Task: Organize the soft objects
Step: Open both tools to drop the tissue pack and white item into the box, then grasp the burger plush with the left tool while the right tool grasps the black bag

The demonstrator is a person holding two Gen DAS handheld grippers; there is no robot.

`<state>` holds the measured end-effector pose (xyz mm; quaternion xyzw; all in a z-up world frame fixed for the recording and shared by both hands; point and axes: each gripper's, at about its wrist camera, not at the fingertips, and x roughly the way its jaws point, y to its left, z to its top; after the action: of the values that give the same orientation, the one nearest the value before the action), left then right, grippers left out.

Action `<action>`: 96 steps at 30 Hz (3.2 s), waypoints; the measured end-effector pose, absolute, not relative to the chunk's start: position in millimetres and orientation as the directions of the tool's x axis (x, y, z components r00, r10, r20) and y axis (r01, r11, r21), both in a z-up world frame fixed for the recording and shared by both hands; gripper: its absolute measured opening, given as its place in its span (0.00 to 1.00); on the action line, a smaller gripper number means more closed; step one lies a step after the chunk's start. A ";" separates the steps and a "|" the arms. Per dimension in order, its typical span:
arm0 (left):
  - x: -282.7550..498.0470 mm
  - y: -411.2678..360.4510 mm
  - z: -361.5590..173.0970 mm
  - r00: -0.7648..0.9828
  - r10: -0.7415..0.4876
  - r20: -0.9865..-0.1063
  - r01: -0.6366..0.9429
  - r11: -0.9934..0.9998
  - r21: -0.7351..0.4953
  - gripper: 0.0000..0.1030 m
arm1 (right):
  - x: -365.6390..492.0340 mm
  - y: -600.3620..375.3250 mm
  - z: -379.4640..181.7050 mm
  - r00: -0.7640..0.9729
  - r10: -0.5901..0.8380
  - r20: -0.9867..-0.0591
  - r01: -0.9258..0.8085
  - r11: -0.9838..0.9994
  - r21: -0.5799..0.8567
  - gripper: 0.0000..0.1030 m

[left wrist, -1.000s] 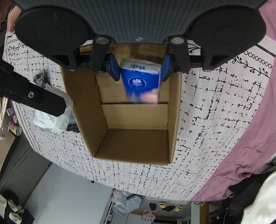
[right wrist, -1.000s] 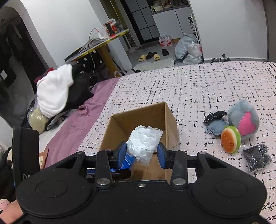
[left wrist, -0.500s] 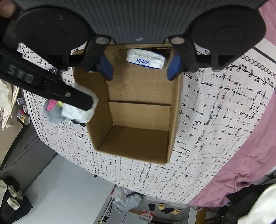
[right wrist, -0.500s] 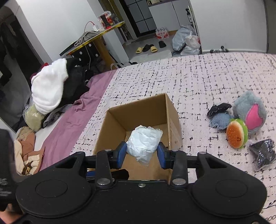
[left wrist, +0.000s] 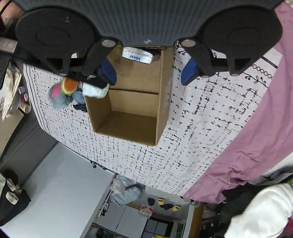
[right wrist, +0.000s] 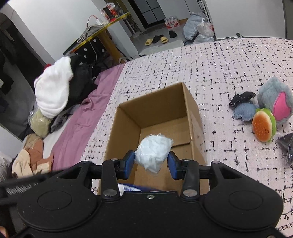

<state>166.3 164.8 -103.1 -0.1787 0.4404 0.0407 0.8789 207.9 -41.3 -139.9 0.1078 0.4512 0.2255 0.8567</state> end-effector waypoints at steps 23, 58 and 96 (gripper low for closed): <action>133.7 100.5 -56.0 0.678 -0.016 -0.735 -0.228 0.946 -0.231 1.00 | 160.2 -151.7 -88.9 0.602 0.449 -0.661 -0.247 0.891 0.380 0.94; 142.9 -50.4 -62.4 0.675 0.021 -0.737 -0.139 0.985 -0.100 0.99 | 146.1 -295.2 -113.1 0.622 0.441 -0.647 -0.240 0.894 0.378 1.00; 273.4 -103.5 -176.6 0.535 -0.067 -0.842 -0.113 0.982 -0.150 0.60 | 250.9 -286.5 -212.5 0.503 0.493 -0.709 -0.264 0.870 0.417 0.79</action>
<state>273.4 -103.5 -176.6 -0.0932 0.4818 0.0134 0.8712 250.9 -286.5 -212.5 0.1281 0.4467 0.2208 0.8575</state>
